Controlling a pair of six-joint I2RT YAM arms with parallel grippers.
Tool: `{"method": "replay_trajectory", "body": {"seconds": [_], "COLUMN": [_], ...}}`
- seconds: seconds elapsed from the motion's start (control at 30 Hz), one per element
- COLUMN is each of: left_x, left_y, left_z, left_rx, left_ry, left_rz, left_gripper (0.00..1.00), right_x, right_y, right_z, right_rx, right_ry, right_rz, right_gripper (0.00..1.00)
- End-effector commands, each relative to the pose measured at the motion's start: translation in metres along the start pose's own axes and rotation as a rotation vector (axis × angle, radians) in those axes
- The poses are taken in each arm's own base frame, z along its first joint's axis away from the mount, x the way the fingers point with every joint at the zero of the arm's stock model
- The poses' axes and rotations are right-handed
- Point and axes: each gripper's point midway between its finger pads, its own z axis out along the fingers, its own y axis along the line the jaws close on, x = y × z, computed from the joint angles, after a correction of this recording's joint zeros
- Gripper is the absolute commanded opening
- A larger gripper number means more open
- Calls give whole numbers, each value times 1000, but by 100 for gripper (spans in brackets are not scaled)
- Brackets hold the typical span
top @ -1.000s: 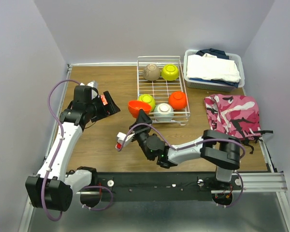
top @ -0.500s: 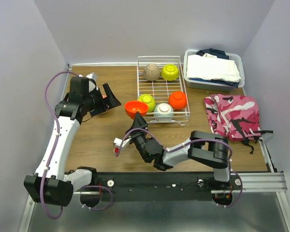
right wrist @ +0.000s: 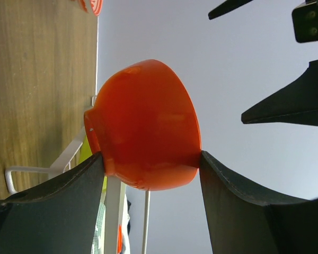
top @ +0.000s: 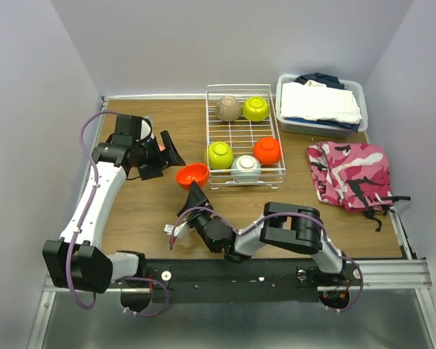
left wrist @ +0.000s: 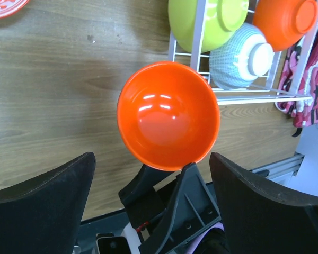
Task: Unload the bowls from the dish rack
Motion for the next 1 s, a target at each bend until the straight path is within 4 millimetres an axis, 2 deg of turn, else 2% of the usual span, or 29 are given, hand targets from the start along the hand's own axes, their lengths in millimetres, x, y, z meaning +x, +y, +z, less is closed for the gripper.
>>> {"method": "replay_trajectory", "body": {"seconds": [0.0,0.17,0.27,0.53,0.67,0.77,0.97], "left_x": [27,54,62,57,54,56,62], "left_y": [26,51,56,49,55,56,51], "left_z": [16,37,48,57,58,62,72], "left_rx": [-64,-109,-101,-52,-42,-20,27], "left_ry": [99,177,199,193,180,188,214], "left_rz": [-24,-63,-86,-111,-152,-190,-237], "left_gripper": [95,93,91,89,87,83,68], "right_x": [20,18,16,11,11,9,5], "right_y": [-62,-58,-55,-51,-49,-49,-47], "right_z": [-10,-12,-12,-13,-13,-13,-12], "right_rx": [273,271,269,267,267,271,280], "right_ry": [70,73,73,68,72,71,68], "right_rz": [259,261,254,256,256,256,253], "right_gripper": [32,31,32,32,31,31,31]}}
